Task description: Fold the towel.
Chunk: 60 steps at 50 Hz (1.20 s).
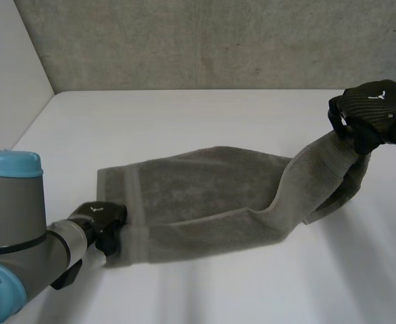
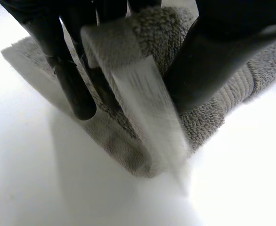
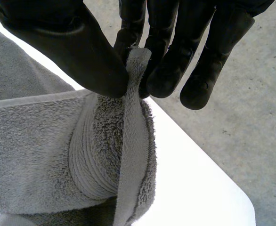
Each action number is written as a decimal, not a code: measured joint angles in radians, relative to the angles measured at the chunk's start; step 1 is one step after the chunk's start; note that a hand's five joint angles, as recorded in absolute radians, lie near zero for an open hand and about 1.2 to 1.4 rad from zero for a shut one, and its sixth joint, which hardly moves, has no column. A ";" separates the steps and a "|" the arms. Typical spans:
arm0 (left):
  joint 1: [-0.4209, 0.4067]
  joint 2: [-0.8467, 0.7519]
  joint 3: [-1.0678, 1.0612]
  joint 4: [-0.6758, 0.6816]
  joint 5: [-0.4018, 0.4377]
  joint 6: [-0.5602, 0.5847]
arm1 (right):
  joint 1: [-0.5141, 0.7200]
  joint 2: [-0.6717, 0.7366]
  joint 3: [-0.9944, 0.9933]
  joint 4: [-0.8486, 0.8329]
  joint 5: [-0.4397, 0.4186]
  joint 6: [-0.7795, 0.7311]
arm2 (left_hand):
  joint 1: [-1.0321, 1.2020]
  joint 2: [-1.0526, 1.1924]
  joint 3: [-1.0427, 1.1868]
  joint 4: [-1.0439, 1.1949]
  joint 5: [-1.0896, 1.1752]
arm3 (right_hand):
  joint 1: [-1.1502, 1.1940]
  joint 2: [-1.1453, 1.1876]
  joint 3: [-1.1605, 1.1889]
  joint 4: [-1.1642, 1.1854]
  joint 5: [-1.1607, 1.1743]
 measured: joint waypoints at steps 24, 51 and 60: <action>0.081 0.577 0.362 -0.077 -0.012 -0.074 | -0.070 -0.214 -0.406 0.112 -0.017 0.124 | 0.000 0.034 0.034 0.044 0.008 | 0.000 0.000 0.000 0.000 0.000; 0.164 -0.080 0.846 -0.106 -0.022 -0.080 | 0.067 0.504 -1.002 0.175 0.126 0.062 | 0.000 0.034 0.035 0.044 0.008 | 0.000 0.000 0.000 0.000 0.000; 0.158 -0.125 1.265 0.002 -0.016 -0.264 | 0.110 0.653 -1.502 0.065 0.219 0.127 | 0.000 0.034 0.035 0.044 0.008 | 0.001 0.008 0.000 0.000 0.000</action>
